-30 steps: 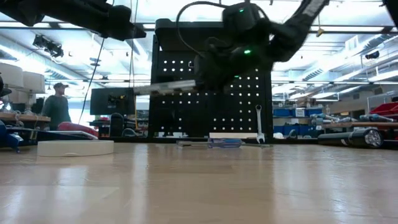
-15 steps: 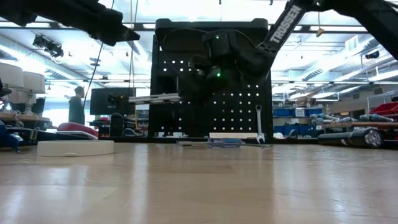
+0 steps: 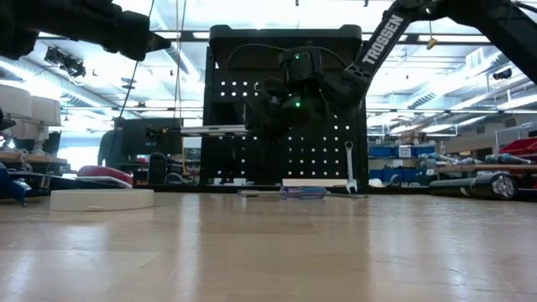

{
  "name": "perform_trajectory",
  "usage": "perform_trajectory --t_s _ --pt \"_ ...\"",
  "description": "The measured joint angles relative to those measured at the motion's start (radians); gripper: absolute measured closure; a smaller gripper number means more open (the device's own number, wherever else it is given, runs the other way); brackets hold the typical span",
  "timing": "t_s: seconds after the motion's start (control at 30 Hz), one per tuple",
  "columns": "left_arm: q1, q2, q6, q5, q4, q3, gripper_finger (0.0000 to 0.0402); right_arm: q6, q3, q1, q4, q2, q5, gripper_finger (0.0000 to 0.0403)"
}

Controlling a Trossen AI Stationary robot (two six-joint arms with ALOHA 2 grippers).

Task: Hang tools onto peg board
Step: Put the spirit level onto the black pegboard

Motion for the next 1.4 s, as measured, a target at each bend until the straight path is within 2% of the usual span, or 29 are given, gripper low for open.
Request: perform_trajectory --t_s 0.33,0.47,0.77,1.4 --pt "0.0 -0.019 0.027 -0.019 -0.002 -0.014 0.025 -0.046 0.005 -0.011 -0.001 -0.001 -0.019 0.0352" --pt "0.0 -0.019 0.068 -0.045 -0.002 -0.014 0.025 -0.007 0.063 -0.01 -0.098 -0.001 0.011 0.0352" --pt "0.0 -0.019 0.071 -0.049 0.0 -0.014 0.025 0.019 0.143 -0.049 -0.185 -0.001 -0.047 0.0352" --pt "0.0 -0.019 0.071 -0.049 0.001 -0.014 0.025 0.049 0.146 -0.12 -0.294 -0.001 -0.136 0.0348"
